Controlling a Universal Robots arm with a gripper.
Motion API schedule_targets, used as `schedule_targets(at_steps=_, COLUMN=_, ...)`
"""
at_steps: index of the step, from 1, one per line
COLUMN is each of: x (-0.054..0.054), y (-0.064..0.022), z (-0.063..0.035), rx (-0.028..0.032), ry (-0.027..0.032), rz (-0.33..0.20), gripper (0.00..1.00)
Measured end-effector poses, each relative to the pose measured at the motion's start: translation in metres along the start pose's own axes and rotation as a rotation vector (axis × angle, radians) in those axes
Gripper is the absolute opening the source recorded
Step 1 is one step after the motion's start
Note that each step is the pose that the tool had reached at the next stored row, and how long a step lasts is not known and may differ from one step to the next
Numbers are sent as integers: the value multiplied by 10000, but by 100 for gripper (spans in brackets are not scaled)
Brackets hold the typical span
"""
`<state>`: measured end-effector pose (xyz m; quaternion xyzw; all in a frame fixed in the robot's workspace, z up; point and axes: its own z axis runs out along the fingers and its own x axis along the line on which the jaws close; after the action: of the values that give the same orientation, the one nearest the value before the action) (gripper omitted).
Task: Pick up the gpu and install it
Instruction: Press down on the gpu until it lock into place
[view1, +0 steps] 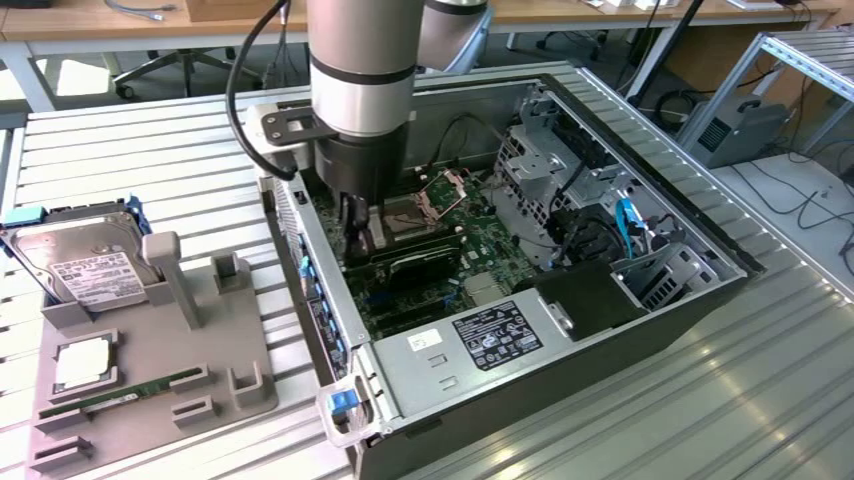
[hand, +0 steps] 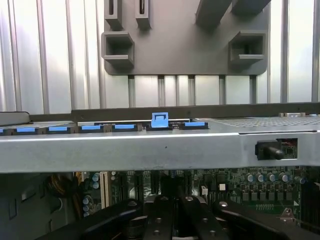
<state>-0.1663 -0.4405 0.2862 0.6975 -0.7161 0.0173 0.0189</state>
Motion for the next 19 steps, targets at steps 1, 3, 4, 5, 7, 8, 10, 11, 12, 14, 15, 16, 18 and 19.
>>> schedule_targets(at_steps=1, x=0, y=11, z=0, rx=11, ry=6, rz=1, gripper=11)
schedule_targets(at_steps=3, x=1, y=35, z=0, rx=34, ry=12, rz=2, gripper=11)
schedule_targets(at_steps=4, x=1, y=49, z=0, rx=48, ry=14, rz=3, gripper=11)
schedule_targets(at_steps=5, x=2, y=67, z=0, rx=67, ry=15, rz=3, gripper=11)
schedule_targets(at_steps=7, x=3, y=92, z=0, rx=91, ry=19, rz=5, gripper=11)
schedule_targets(at_steps=8, x=3, y=104, z=0, rx=103, ry=22, rz=6, gripper=11)
schedule_targets(at_steps=10, x=3, y=131, z=0, rx=128, ry=33, rz=7, gripper=11)
schedule_targets(at_steps=11, x=3, y=138, z=0, rx=135, ry=39, rz=7, gripper=11)
schedule_targets(at_steps=12, x=4, y=147, z=0, rx=144, ry=46, rz=7, gripper=11)
schedule_targets(at_steps=14, x=4, y=164, z=0, rx=158, ry=60, rz=8, gripper=11)
schedule_targets(at_steps=15, x=4, y=171, z=0, rx=166, ry=65, rz=8, gripper=11)
schedule_targets(at_steps=16, x=4, y=177, z=0, rx=171, ry=74, rz=9, gripper=11)
schedule_targets(at_steps=18, x=5, y=180, z=0, rx=174, ry=95, rz=7, gripper=11)
schedule_targets(at_steps=19, x=4, y=189, z=0, rx=177, ry=144, rz=8, gripper=11)
